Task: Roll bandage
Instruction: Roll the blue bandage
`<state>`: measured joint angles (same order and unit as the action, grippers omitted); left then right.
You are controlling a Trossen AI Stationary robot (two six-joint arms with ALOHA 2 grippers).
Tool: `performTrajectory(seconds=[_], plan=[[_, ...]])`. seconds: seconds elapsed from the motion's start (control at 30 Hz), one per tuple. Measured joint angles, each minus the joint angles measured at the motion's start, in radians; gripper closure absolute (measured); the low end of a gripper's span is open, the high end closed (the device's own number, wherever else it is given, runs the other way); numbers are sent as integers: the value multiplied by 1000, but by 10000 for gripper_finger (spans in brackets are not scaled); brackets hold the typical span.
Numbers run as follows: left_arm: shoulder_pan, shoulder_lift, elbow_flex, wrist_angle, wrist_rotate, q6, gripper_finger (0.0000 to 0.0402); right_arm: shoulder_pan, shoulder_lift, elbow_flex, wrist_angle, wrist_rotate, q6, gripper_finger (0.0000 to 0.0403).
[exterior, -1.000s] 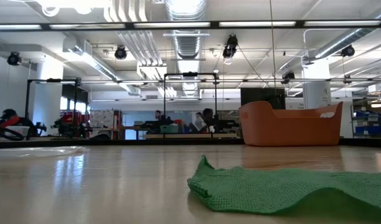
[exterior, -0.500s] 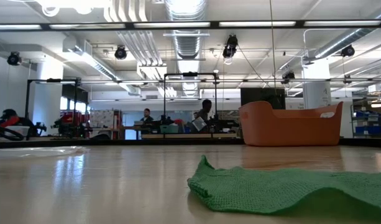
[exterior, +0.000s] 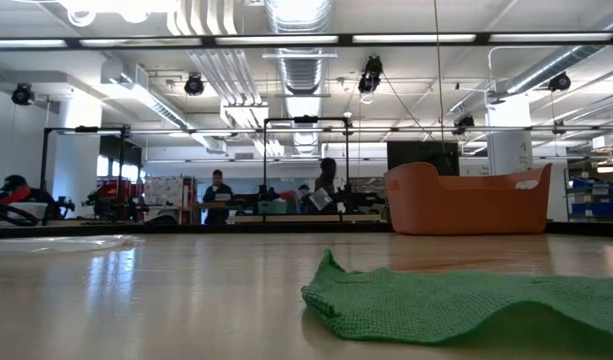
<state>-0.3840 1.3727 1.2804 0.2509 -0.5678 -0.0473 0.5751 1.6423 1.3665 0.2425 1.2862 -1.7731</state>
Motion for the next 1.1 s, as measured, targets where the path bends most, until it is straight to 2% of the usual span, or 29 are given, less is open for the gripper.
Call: performTrajectory(seconds=[0.17,0.27,0.67,1.1], plan=[[0,0,0,4,0,-31,395,-2,-19,0,-21,-4,-27,338],[0,0,0,12,0,-48,395,-6,-37,-1,-64,-8,-27,324],[3,0,0,11,0,-44,395,-5,-47,0,-64,-30,-11,273],[3,0,0,11,1,-49,395,19,-52,1,-65,-23,-7,286]])
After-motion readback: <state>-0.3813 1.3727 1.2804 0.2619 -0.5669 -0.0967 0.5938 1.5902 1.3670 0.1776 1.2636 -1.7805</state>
